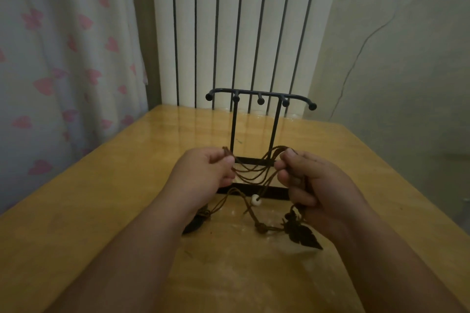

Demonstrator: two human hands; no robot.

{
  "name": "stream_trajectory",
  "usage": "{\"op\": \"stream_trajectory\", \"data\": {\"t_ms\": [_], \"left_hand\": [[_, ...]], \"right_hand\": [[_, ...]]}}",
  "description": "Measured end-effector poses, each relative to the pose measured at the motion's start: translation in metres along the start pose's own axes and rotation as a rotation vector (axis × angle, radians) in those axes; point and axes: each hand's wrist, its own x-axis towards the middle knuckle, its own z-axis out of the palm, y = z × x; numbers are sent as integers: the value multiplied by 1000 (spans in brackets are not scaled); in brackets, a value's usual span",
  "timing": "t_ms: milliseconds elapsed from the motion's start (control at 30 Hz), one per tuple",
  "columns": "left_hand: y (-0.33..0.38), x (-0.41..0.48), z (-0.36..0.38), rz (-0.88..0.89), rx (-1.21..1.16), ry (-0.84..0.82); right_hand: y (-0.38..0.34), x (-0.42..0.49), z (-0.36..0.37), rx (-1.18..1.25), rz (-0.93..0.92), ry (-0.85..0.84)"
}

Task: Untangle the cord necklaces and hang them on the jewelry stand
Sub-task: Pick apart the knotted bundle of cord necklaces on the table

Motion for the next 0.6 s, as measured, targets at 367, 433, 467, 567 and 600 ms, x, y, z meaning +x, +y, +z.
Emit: {"op": "stream_trajectory", "data": {"t_ms": [367, 433, 467, 567, 600], "left_hand": [[8, -8, 2, 269, 219, -151], [2, -7, 4, 258, 255, -256], [-1, -6, 6, 261, 277, -285], [-4, -6, 9, 296, 237, -319], [-4, -6, 10, 297, 220, -308]], "right_hand": [[3, -1, 6, 59, -38, -27], [4, 0, 7, 61, -50, -20], [5, 0, 7, 60, -54, -17], [5, 0, 8, 60, -58, -13], [5, 0, 8, 63, -57, -10]]}}
